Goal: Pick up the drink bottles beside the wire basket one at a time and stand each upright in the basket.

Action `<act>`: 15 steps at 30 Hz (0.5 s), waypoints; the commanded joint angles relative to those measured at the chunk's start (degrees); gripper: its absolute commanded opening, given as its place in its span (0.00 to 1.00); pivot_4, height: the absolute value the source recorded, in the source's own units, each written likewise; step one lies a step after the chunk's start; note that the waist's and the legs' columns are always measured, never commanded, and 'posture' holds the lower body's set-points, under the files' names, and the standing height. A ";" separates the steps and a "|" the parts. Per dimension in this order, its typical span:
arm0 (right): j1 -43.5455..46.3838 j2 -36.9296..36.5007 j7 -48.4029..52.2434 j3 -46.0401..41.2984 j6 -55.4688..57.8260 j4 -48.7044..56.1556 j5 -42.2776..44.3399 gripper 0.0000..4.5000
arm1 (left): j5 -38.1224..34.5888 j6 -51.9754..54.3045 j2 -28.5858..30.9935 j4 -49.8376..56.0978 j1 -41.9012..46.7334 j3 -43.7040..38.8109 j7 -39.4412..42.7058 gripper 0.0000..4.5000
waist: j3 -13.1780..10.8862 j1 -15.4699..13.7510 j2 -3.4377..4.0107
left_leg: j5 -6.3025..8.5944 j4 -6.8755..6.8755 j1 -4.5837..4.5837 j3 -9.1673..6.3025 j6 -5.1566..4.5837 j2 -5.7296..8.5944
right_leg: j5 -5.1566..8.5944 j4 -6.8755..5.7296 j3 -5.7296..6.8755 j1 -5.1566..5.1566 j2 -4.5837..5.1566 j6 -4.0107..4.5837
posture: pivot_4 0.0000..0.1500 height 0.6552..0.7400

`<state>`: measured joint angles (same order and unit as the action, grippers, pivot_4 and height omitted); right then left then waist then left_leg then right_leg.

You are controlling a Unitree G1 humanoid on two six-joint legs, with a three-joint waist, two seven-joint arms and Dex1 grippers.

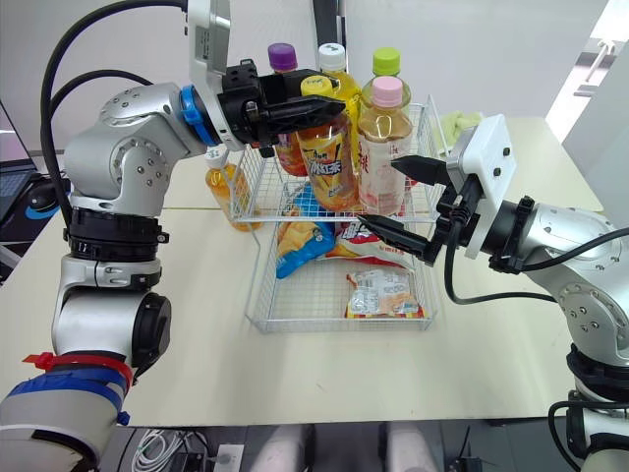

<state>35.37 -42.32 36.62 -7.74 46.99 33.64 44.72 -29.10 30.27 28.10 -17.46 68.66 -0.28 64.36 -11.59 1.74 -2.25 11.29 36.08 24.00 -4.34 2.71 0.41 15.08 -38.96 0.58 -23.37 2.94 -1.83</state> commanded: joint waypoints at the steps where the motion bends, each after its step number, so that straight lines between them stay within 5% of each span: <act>1: 0.46 -0.93 0.14 -1.80 -0.68 1.90 1.24 1.00 | -0.72 -0.44 0.05 2.72 0.66 -1.31 -0.09 0.74 | 0.00 0.00 0.00 | 0.00 0.00 0.00 0.00 0.00 0.00 | 0.00 0.00 0.00 0.00 0.00 0.00 | 1.00 1.00; 5: 0.91 -0.99 0.45 -1.32 -1.07 1.35 1.35 1.00 | -2.15 0.82 1.16 4.06 1.30 -3.19 -0.46 0.99 | 0.00 0.02 0.00 | 0.00 0.00 0.00 0.00 0.00 0.00 | 0.00 0.00 0.00 0.00 0.00 0.00 | 1.00 1.00; 15: 2.96 0.26 3.64 0.33 -2.47 -0.63 2.30 1.00 | -8.50 8.92 8.08 10.72 0.28 -12.79 -6.90 0.99 | 0.00 0.08 0.00 | 0.00 0.00 -0.04 -0.01 0.00 -0.03 | 0.00 0.00 0.00 0.03 -0.01 0.00 | 1.00 1.00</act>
<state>37.06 -42.31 39.44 -7.16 45.71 32.45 46.21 -35.58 37.82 34.87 -9.29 68.51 -9.86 59.48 -11.59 1.82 -2.25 11.29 36.08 23.96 -4.36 2.71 0.38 15.08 -38.96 0.59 -23.34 2.94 -1.84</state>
